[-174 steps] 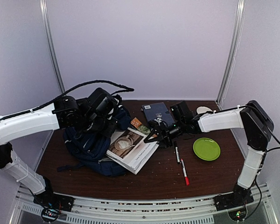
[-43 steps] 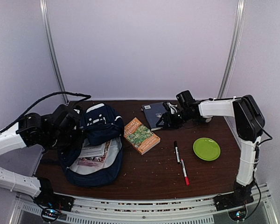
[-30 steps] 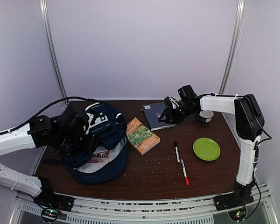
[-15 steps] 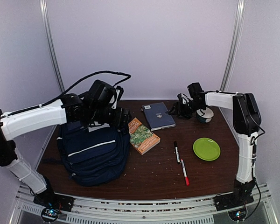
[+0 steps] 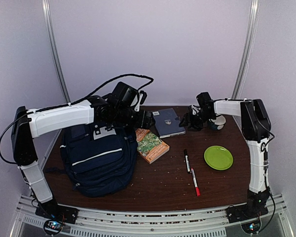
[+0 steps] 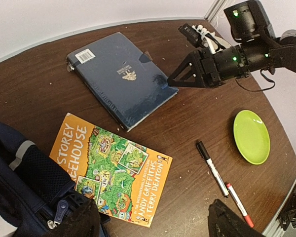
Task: Pack the student bag
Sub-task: Pick up the book from the center of the board.
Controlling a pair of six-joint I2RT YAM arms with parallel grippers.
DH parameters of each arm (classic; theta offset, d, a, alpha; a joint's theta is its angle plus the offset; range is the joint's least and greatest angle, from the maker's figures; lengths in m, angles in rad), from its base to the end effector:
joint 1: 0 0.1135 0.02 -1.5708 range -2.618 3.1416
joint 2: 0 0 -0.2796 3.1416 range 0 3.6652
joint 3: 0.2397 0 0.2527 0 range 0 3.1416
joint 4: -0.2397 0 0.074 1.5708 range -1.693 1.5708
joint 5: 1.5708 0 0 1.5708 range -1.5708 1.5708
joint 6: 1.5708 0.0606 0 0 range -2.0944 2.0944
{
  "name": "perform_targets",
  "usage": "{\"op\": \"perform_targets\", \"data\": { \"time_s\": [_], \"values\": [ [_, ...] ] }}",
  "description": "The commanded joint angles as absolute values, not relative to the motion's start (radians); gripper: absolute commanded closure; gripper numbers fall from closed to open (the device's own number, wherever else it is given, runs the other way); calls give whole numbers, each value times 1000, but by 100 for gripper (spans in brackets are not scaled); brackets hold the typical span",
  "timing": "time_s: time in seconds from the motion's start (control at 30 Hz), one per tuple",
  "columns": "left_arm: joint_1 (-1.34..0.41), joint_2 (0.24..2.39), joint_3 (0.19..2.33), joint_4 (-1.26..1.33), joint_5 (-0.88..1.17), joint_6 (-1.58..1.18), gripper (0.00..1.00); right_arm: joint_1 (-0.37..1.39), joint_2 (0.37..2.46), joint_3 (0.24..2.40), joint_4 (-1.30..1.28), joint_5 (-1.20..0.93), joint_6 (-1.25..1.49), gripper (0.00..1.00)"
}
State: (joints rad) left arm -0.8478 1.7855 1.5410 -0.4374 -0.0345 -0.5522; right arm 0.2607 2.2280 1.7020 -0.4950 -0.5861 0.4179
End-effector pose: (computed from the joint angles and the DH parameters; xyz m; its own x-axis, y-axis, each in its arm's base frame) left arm 0.2905 -0.3261 0.3007 -0.7388 0.0450 -0.6724 0.4042 0.8280 -0.3888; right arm 0.4728 0.1608 0.1574 -0.9534 0.0956 -0.2862 -0.1171 0.7568 0.6431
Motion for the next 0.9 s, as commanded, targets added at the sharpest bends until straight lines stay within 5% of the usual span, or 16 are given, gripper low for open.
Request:
{"op": "perform_targets", "data": {
  "time_s": [0.0, 0.87],
  "values": [
    [-844, 1743, 1498, -374, -8, -568, 22, 252, 2251, 1716, -494, -606, 443, 39],
    [-836, 1767, 1529, -400, -21, -571, 22, 196, 2294, 1598, -251, -847, 659, 79]
  ]
}}
